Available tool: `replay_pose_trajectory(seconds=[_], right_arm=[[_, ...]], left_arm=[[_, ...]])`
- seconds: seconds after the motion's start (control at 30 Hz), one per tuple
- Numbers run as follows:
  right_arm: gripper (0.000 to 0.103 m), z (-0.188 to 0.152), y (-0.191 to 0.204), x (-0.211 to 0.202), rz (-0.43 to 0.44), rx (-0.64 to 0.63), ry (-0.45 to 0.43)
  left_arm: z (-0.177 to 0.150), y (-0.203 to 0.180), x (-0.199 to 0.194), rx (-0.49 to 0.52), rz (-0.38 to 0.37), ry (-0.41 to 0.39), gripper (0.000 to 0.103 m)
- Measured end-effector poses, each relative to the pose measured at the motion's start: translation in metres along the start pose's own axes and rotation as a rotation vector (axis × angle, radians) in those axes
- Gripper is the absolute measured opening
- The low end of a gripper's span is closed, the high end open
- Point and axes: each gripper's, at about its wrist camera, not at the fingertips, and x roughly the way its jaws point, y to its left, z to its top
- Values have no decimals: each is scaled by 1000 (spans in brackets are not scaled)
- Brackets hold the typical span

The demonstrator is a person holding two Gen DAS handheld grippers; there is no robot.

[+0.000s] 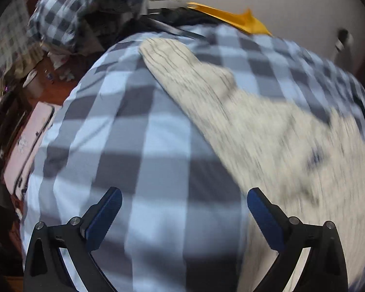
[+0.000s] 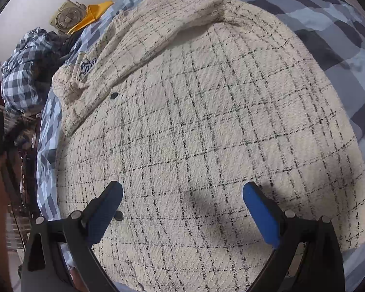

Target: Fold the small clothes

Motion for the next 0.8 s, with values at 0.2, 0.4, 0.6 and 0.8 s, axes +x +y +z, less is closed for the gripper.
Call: replay_pose_trajectory(seconds=[0.2, 0.4, 0.6, 0.8], right_arm=[[97, 1, 3, 10, -25, -9, 15], [97, 1, 7, 20, -48, -30, 28], [97, 4, 8, 31, -97, -59, 55], [97, 5, 8, 30, -98, -55, 51]], left_arm=[[62, 13, 67, -216, -53, -49, 103], [63, 28, 133, -429, -141, -35, 91], [75, 28, 139, -505, -237, -132, 31], [86, -33, 70, -247, -260, -280, 3]])
